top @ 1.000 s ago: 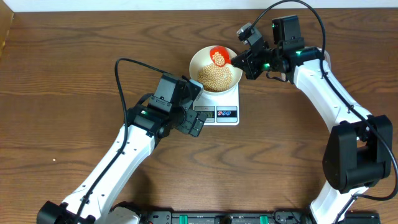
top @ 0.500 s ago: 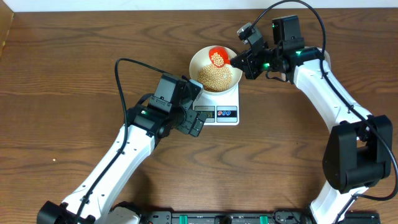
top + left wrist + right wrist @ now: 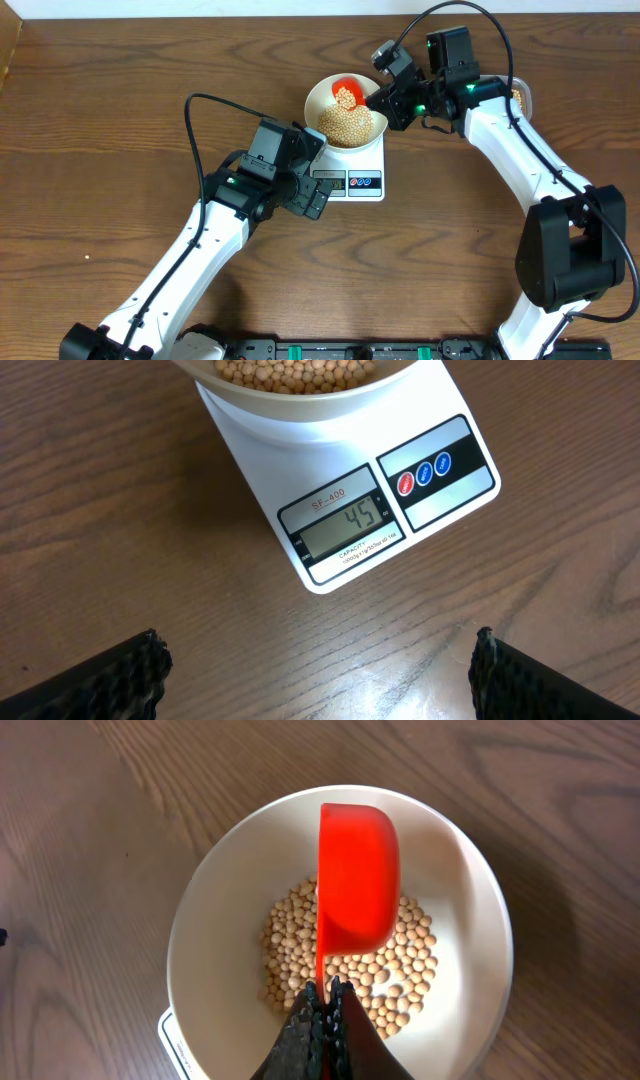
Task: Scoop item into bowl and weigh 50g on scale
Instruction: 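Tilt the scoop with the right gripper to trickle beans into the bowl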
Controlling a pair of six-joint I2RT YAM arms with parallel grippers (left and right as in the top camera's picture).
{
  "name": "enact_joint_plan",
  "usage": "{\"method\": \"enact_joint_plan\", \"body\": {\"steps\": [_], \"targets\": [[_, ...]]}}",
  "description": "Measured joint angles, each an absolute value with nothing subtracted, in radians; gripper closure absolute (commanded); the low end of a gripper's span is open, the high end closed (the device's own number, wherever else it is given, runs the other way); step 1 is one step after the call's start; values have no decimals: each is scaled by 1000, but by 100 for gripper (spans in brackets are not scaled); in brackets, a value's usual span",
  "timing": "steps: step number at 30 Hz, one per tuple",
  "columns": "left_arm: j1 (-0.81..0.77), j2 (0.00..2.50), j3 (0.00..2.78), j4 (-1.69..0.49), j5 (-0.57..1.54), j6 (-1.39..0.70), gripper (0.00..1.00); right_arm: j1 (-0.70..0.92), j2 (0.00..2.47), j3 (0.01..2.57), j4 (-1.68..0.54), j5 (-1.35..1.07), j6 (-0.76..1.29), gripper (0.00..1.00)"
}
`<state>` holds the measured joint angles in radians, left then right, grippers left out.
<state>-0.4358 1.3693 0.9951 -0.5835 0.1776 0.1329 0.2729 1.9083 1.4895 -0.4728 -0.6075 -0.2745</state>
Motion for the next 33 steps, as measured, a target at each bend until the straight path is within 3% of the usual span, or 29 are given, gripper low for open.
{"method": "enact_joint_plan", "body": {"steps": [33], "targets": [[-436,1369,995,-583,178,133,2,273,1908,1489,-474,-605,-254,99]]}}
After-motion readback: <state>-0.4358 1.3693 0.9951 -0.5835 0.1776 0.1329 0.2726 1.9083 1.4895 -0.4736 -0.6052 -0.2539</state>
